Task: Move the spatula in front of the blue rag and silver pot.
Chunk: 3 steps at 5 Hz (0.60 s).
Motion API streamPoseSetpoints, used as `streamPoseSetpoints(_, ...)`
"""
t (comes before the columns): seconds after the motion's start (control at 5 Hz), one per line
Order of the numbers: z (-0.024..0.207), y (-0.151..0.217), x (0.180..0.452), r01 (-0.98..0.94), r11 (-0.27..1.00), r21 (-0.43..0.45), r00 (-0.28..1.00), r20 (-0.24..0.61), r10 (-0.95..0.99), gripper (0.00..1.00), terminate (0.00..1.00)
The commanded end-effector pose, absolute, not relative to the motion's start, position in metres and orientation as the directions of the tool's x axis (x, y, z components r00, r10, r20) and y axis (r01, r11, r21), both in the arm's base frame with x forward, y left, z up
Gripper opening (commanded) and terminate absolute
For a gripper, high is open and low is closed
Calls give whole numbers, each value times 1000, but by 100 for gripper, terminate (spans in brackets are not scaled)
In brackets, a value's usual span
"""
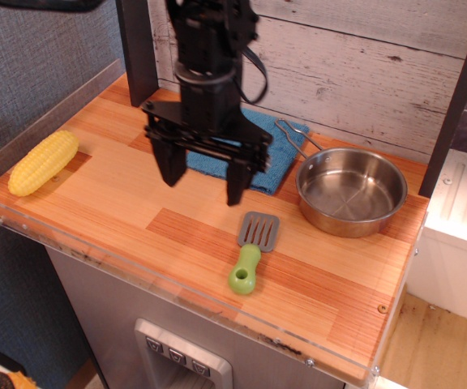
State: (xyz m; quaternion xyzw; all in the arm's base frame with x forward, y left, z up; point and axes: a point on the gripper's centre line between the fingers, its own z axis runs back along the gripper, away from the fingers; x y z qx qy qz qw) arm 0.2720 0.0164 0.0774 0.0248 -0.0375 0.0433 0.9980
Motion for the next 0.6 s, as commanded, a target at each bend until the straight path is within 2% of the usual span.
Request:
streamPoseSetpoints(0.0,90,27,278,-28,999,16,996,87,26,100,0)
streamPoseSetpoints(0.2,90,27,278,-28,999,16,996,87,26,100,0)
streamPoseSetpoints(0.4,90,27,278,-28,999,16,996,87,26,100,100)
